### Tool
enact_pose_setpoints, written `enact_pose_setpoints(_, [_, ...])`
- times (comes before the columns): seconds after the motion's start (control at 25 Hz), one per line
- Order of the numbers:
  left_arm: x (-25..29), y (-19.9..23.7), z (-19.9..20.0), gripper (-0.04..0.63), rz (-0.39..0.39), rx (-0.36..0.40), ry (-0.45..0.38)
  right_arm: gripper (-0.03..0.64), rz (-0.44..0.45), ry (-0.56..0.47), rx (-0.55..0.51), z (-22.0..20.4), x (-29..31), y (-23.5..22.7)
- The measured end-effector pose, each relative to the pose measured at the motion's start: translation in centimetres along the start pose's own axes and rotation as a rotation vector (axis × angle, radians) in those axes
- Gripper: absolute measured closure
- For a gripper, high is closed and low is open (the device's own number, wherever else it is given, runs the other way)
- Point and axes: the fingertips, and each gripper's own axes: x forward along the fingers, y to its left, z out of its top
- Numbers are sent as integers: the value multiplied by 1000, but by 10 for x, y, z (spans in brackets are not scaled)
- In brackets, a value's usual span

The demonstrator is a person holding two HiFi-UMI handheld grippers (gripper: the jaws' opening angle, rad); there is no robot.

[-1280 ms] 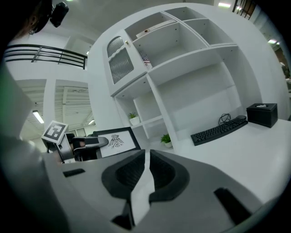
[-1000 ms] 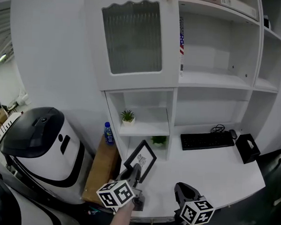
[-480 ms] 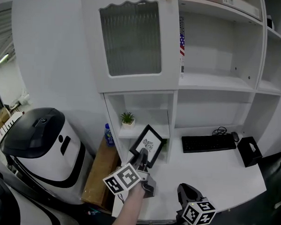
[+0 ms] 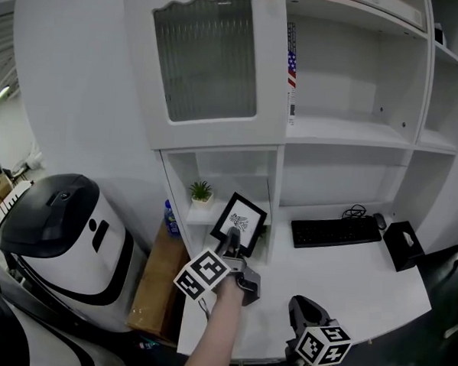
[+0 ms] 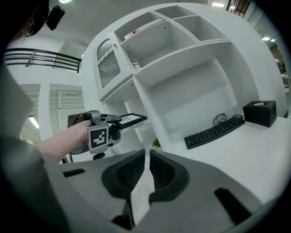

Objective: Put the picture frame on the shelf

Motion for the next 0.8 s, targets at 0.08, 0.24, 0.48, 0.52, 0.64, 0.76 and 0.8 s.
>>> enact_pose_setpoints(0.08, [5, 3, 0, 568, 6, -28, -22, 598, 1, -2, 8, 1, 2, 0])
enact_pose_setpoints(0.24, [13, 9, -2, 568, 16, -84, -50, 598, 0, -13, 32, 4, 9, 0])
enact_pose_setpoints(0.48, [22, 18, -5, 568, 21, -163, -83, 598, 24, -32, 85, 11, 23, 6])
enact_pose_setpoints(0.52, [24, 19, -4, 568, 20, -180, -89, 598, 28, -35, 95, 13, 25, 7])
enact_pose_setpoints(0.64, [30, 21, -4, 568, 21, -216, -102, 598, 32, -44, 118, 17, 29, 7])
enact_pose_setpoints(0.76, [35, 25, -4, 568, 32, -246, -112, 598, 28, -47, 127, 17, 31, 5])
enact_pose_setpoints(0.8, [37, 26, -3, 568, 36, -253, -114, 598, 27, -45, 128, 17, 32, 5])
